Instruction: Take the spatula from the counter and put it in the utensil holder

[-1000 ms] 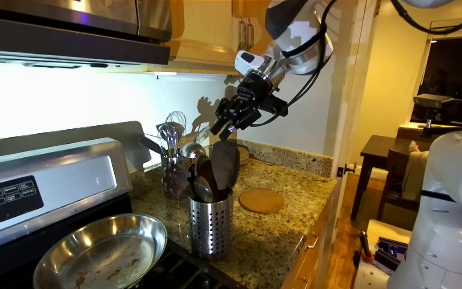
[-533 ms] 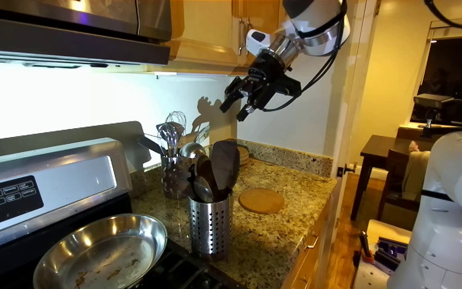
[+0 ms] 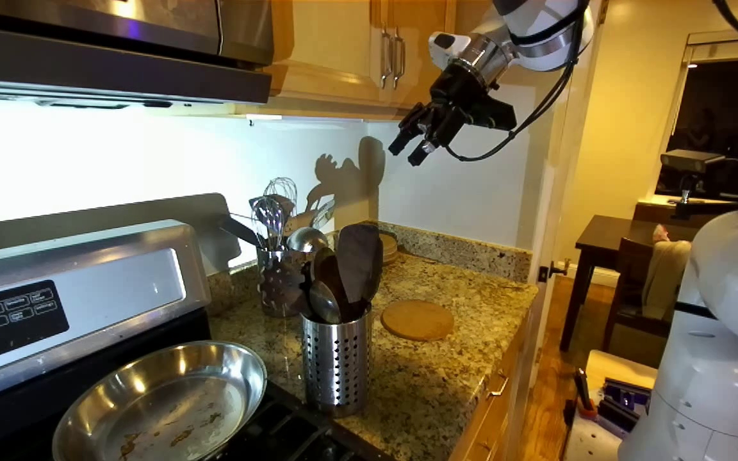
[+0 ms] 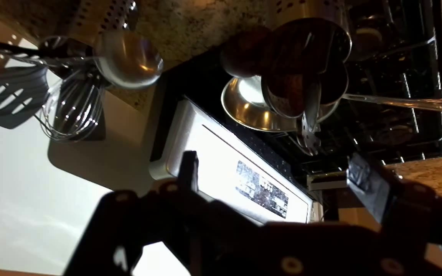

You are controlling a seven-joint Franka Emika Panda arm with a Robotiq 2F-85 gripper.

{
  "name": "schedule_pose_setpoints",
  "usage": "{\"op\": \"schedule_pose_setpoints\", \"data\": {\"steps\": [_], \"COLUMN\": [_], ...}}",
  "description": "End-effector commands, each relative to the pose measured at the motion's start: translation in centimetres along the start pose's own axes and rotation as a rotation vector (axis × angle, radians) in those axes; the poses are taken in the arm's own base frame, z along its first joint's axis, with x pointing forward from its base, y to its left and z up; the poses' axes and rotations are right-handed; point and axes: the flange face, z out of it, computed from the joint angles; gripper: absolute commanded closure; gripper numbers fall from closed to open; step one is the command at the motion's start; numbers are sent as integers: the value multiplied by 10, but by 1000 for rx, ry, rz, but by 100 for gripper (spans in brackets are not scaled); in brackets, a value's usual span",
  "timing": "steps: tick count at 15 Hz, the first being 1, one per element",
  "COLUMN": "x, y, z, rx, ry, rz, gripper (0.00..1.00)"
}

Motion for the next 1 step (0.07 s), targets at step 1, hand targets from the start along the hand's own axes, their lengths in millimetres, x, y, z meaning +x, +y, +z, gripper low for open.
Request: {"op": "schedule_pose_setpoints", "data": {"steps": [1], "x": [-3], "y": [2], "z": [-3], "rx": [-4], "ry": [-3], "rz": [12], "gripper": [0]}}
